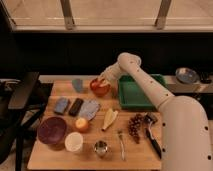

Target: Place pepper in red bowl

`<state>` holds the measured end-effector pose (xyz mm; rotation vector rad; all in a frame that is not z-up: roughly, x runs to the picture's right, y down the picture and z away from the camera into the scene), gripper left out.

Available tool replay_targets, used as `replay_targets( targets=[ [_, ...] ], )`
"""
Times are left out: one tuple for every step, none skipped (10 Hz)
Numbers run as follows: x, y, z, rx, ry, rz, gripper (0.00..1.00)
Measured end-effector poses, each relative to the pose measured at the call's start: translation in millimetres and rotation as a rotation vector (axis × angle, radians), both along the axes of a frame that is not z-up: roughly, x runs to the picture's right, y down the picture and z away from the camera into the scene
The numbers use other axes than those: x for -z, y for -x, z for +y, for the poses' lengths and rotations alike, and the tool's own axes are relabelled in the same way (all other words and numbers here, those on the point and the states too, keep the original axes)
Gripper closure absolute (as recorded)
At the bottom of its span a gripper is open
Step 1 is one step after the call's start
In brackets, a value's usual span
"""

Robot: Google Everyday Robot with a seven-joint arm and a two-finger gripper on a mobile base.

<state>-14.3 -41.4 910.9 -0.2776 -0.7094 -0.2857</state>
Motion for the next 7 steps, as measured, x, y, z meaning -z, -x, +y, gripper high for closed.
replay_targets(
  targets=[
    [2.1,-0.2,0.9,0.004,-0.001,0.0,0.27],
    [4.9,-0.8,0.8,0.011,-0.004,0.002,0.26],
    [7.5,2.3,-0.2,0.021,-0.006,0.0,0.26],
    [7.1,2.0,0.9,0.023,-0.005,0.0,0.26],
    [7.3,1.1,0.5,0.022,-0.005,0.001,0.26],
    [7.3,-0.1,0.7,0.021,-0.005,0.002,0.26],
    [7.2,0.5,0.7,0.022,-0.005,0.001,0.26]
  ],
)
